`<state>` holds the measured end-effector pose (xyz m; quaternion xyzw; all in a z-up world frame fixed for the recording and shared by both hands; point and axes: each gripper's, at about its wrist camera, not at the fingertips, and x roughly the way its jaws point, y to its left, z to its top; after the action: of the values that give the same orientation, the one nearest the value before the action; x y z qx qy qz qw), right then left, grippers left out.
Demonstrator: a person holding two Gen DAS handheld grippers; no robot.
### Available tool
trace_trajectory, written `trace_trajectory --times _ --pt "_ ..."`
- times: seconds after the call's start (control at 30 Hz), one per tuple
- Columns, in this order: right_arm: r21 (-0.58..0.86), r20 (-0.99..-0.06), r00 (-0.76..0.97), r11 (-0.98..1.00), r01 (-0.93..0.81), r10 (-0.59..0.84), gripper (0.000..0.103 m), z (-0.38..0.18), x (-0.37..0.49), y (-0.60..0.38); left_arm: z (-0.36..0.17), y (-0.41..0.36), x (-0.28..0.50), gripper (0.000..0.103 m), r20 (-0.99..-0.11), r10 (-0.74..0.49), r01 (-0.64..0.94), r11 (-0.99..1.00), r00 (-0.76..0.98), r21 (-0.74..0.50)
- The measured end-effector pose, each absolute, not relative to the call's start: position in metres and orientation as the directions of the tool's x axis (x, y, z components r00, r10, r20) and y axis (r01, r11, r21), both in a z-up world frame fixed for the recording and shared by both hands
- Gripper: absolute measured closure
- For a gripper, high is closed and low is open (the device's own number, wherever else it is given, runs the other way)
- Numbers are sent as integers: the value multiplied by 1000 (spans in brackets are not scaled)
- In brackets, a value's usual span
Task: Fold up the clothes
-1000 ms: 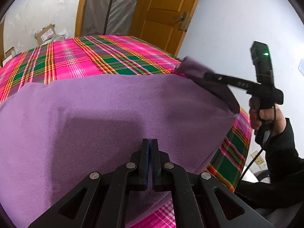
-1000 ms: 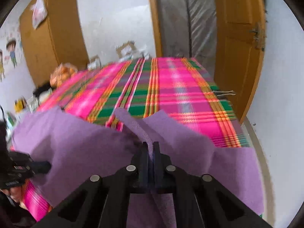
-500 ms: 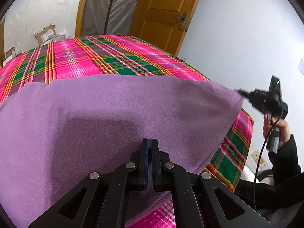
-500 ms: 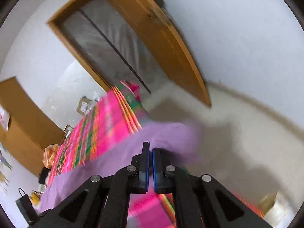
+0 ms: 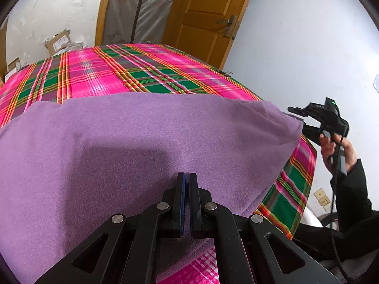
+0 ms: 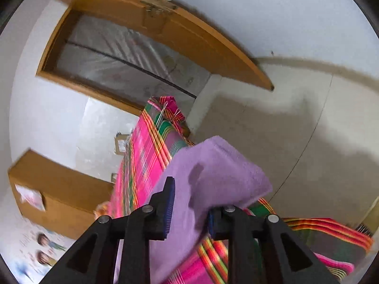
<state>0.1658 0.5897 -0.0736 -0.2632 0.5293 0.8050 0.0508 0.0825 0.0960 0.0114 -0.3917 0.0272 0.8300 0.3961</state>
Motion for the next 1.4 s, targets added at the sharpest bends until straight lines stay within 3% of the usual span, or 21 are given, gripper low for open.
trace_trajectory --times 0.07,0.17,0.2,0.37,0.4,0.63,0.9,1.13,1.27,1.4 --pt "814 -503 -842 -436 -384 -196 78 -76 157 595 12 96 82 101 -673 635 -679 -685 -379 -265" --pt "792 -515 -833 -484 -372 -203 100 -66 143 592 12 96 82 101 -677 630 -679 -687 -380 -258" --pt "789 -504 -839 -505 -350 -207 100 -59 139 590 13 97 82 101 -679 624 -677 -692 -387 -250" --pt "772 -279 -944 -626 -112 -174 100 -1 159 578 17 99 85 101 -680 609 -677 -702 -409 -222" --pt "769 -267 -950 -630 -110 -160 100 -1 163 580 18 99 86 101 -679 607 -677 -704 -413 -217" --pt "793 -424 -893 -538 -287 -150 100 -69 162 598 16 102 86 101 -690 596 -675 -708 -411 -210" --pt "806 -459 -877 -482 -344 -141 96 -95 167 613 16 105 87 101 -694 592 -677 -707 -410 -204" --pt "767 -532 -847 -424 -482 1 92 -100 195 634 15 105 84 101 -692 597 -674 -706 -404 -216" --pt "739 -501 -864 -494 -457 49 90 -82 209 625 16 107 85 101 -689 603 -673 -705 -401 -225" --pt "665 -467 -884 -661 -347 -6 83 -58 188 588 17 110 87 101 -687 608 -677 -700 -398 -227"
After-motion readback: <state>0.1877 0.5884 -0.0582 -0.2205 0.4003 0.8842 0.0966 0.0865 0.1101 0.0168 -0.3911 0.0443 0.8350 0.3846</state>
